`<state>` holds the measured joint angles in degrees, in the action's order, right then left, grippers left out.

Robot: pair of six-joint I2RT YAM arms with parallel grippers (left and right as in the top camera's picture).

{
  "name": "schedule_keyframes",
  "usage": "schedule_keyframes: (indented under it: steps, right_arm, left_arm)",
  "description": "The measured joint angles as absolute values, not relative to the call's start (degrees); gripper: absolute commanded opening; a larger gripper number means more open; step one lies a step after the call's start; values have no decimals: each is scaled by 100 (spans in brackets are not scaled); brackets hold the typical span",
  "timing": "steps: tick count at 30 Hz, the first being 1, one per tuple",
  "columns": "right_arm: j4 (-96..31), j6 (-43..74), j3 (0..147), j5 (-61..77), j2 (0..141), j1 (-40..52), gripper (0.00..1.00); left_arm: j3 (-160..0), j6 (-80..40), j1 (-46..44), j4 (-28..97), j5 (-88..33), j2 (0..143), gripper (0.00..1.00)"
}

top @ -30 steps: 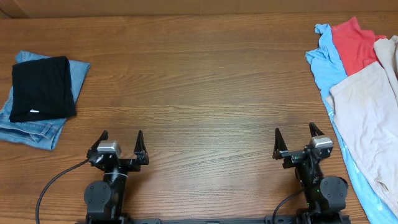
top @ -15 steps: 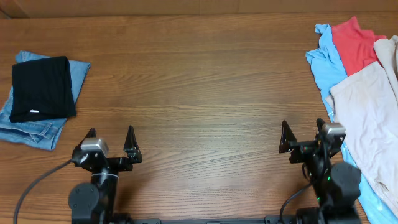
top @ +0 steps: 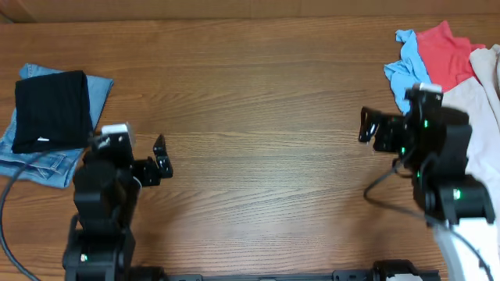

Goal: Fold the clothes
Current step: 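Reach the right gripper to the beige shorts on the right pile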

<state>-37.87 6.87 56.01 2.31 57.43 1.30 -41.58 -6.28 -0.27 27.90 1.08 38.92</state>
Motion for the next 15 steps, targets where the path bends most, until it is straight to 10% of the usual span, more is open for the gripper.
schedule_keyframes:
  steps: [15]
  right_arm:
    - [-2696,84,5839,-1094,8792,-1520,100]
  left_arm:
    - [-4421,-596,-27,3011,-346,4268,100]
